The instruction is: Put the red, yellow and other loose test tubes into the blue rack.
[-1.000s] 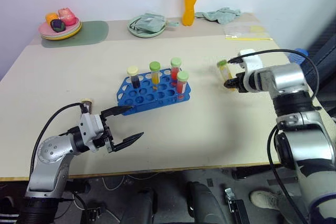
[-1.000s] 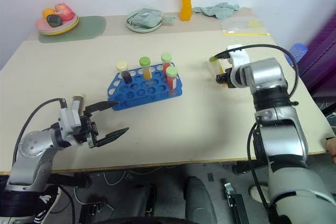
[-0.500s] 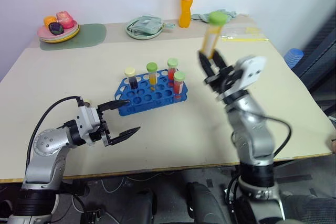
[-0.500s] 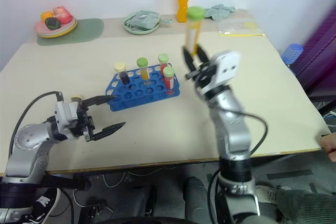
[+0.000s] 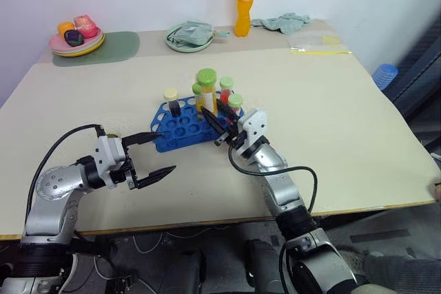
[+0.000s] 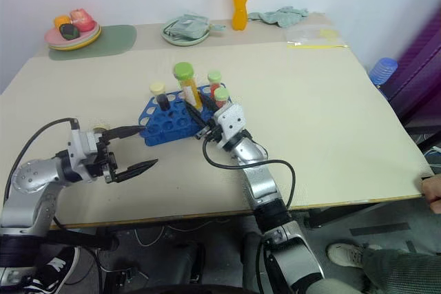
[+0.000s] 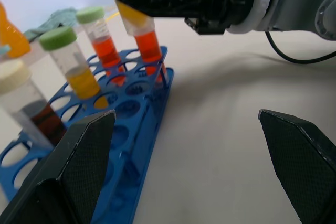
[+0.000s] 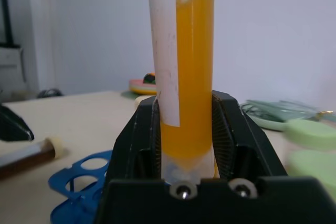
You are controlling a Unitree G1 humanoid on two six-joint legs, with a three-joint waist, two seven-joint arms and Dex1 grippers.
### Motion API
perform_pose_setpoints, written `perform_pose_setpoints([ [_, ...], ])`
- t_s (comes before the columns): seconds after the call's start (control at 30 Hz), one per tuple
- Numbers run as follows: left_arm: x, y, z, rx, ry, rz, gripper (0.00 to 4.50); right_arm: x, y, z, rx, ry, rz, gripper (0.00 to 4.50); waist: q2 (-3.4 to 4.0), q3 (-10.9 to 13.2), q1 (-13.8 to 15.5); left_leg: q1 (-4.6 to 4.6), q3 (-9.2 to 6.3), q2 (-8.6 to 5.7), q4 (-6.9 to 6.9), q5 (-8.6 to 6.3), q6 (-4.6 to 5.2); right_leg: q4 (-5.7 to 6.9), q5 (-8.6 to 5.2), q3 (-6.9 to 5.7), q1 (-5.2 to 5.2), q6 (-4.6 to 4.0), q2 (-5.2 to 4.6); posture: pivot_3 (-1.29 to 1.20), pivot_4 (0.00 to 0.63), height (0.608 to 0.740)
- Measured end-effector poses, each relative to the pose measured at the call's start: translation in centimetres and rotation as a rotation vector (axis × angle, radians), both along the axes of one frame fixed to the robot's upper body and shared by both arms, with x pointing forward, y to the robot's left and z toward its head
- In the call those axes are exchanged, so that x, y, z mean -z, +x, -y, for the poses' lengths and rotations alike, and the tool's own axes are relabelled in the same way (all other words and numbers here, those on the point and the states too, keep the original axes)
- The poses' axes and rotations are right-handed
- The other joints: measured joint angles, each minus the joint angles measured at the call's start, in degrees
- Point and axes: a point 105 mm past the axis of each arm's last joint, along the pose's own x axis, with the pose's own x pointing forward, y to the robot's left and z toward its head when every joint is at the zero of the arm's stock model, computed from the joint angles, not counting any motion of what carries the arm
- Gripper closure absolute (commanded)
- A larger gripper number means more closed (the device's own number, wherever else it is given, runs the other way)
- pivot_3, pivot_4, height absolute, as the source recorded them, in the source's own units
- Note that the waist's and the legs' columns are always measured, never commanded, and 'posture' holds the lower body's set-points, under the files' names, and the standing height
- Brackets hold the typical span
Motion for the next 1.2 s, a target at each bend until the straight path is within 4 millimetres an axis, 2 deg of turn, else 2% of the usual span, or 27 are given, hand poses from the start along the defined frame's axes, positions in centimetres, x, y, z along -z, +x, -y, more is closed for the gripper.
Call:
perform_pose_setpoints([
  [0.1,-0.1,-0.2,-0.1,-0.007,0.005,0.003,0.0,2.1,0.3,-0.3,0.003,-0.049,-0.048,3.67,0.0,0.0,0.1,0.0,0.0,-0.01,0.01,0.0,0.0,-0.01,0.0,0.0,0.01,0.0,-0.02,0.0,0.15,0.74],
  [0.23,0.0,-0.5,0.0,-0.009,0.006,0.002,0.0,3.4,0.3,-0.8,-0.006,-0.105,-0.063,3.67,0.0,0.0,-0.1,0.0,0.0,0.0,0.0,0.0,-0.01,0.01,0.0,0.0,-0.01,0.0,0.0,0.0,0.15,0.74],
  [0.5,-0.1,-0.6,0.1,-0.014,0.006,0.006,0.0,3.0,1.8,-0.3,0.071,-0.071,-0.084,3.67,0.0,0.0,0.0,0.0,0.0,0.0,0.0,0.01,-0.01,0.01,0.0,0.01,0.0,0.0,0.0,0.0,0.15,0.74],
  [1.2,-0.4,-0.8,0.5,-0.006,0.008,0.013,0.0,3.4,2.6,-1.0,0.066,-0.099,-0.099,3.67,0.0,0.0,-0.1,0.02,-0.01,0.0,-0.01,0.01,-0.02,0.02,0.0,0.01,0.0,-0.01,0.0,0.0,0.15,0.74],
])
